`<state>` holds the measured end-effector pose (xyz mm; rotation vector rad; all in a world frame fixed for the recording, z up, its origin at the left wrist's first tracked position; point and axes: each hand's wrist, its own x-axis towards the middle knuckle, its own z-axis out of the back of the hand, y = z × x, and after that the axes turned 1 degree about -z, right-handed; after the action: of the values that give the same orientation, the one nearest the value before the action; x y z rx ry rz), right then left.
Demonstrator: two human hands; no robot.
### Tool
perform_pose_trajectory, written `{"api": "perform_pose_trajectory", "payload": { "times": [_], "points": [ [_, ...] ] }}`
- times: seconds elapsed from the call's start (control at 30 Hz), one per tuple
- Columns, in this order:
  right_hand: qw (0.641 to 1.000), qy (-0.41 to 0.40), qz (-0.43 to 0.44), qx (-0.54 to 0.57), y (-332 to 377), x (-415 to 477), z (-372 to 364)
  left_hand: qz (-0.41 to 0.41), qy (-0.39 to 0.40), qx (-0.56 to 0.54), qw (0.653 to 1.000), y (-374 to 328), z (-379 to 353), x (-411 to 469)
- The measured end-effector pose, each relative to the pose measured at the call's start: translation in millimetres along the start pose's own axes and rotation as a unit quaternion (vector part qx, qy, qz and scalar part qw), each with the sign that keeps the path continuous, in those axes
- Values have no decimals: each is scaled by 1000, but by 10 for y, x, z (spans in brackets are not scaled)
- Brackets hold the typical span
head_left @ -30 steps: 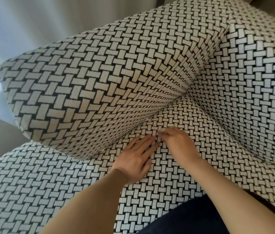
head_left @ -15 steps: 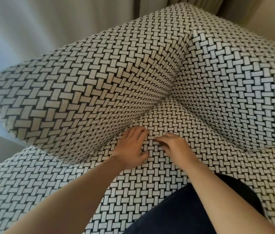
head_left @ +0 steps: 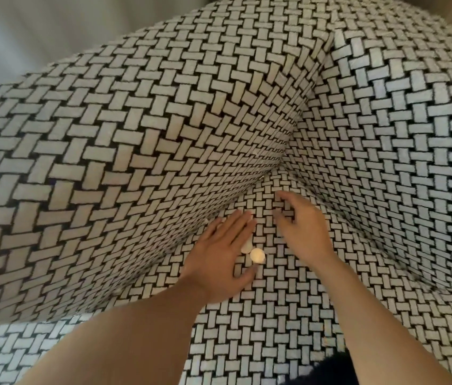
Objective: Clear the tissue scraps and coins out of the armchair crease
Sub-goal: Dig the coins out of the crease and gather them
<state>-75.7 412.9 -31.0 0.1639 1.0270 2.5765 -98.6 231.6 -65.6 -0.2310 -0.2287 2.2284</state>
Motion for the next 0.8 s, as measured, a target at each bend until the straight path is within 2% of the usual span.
{"api": "perform_pose_trajectory", "payload": {
  "times": [0.13,0.3,0.5,0.63,0.8],
  "points": [
    [994,85,30,-56,-27,253,-105,1,-11,-22,1000,16,-29,6],
    [973,147,-8,-175,44,365,-233,-4,-44,-20,999,33,-86,21],
    [944,129,-24,-303,151,413,-258,-2,-42,-13,999,22,-74,17],
    [917,142,5,-373,199,428,-236,3,-40,-12,999,18,-69,19],
    [911,162,42,-377,163,420,-145,3,-38,-11,999,19,-77,10]
  ]
}}
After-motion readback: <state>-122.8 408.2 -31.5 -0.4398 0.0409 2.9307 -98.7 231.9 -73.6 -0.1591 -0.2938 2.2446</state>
